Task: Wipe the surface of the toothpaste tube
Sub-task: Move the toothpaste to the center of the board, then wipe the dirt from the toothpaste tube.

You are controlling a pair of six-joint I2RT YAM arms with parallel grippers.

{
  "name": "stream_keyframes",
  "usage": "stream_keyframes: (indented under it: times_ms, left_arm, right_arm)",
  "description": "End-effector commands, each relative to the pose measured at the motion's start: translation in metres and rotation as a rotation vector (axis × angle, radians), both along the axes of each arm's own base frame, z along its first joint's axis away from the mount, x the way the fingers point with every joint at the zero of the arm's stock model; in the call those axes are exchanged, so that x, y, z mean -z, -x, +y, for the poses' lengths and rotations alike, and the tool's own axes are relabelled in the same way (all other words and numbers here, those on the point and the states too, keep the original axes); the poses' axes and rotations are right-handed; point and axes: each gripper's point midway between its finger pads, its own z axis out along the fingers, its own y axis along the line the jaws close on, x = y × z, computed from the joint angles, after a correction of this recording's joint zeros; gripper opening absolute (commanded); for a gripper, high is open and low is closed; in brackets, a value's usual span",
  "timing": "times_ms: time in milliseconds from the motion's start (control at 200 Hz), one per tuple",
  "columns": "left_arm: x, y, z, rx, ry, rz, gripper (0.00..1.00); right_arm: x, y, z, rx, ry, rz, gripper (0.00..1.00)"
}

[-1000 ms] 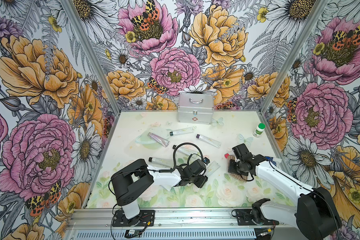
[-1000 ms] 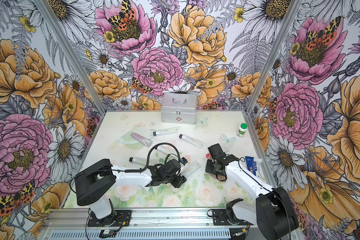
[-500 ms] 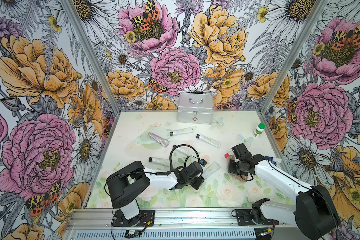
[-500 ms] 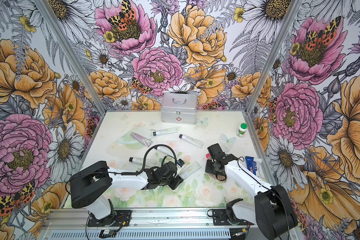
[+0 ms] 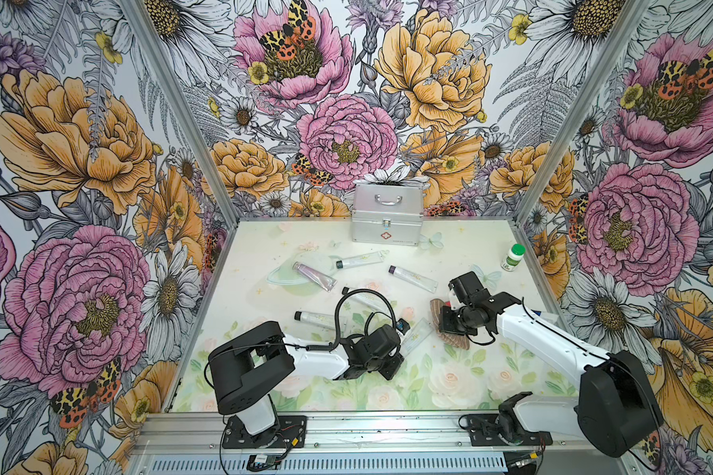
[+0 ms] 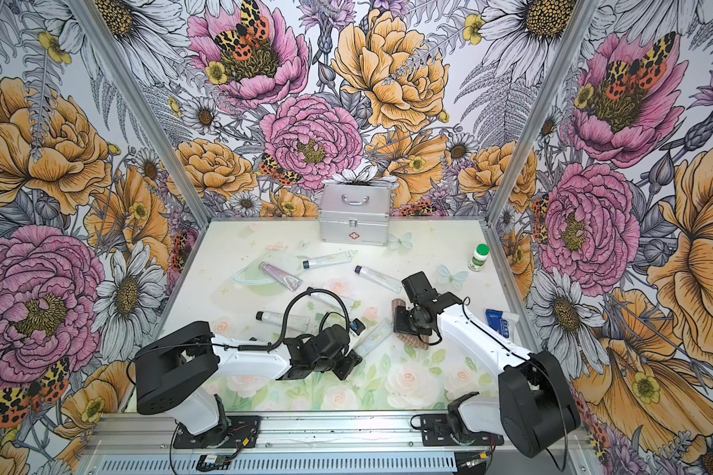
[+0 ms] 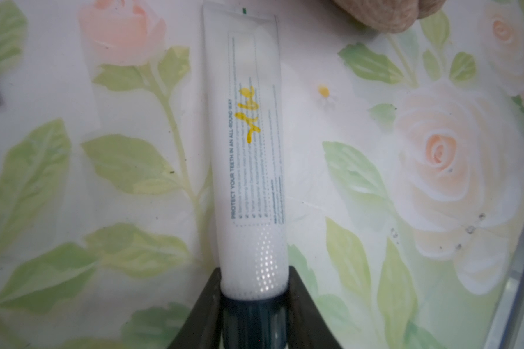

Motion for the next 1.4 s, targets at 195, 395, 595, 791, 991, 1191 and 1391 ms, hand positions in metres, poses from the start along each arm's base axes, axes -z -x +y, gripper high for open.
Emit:
stream_keyframes:
  times_ms: [195,395,595,791,991,1191,1391]
  left_arm:
    - [0.006,0.013,0.006,0.035,-0.027,0.015,0.27]
    - [0.01,0.015,0.006,0.037,-0.038,0.015,0.27]
    - [0.01,0.014,0.007,0.033,-0.041,0.009,0.27]
    - [0.01,0.014,0.007,0.032,-0.041,0.008,0.27]
    - [0.009,0.014,0.01,0.025,-0.042,0.004,0.27]
    - [0.009,0.013,0.01,0.023,-0.045,-0.002,0.27]
    - [0.011,0.011,0.009,0.022,-0.053,-0.007,0.27]
  right_arm:
    - [0.002,-0.001,0.051,-0.145,-0.083,0.034,0.0]
    - [0.013,0.012,0.067,-0.201,-0.083,0.084,0.0]
    - [0.05,0.028,0.059,-0.205,0.006,0.163,0.0]
    - [0.064,0.013,0.033,-0.156,0.158,0.131,0.0]
    - [0.078,0.003,0.001,-0.094,0.264,0.132,0.0]
    - [0.078,-0.001,-0.001,-0.088,0.265,0.129,0.0]
    - [0.061,0.017,0.028,-0.127,0.131,0.138,0.0]
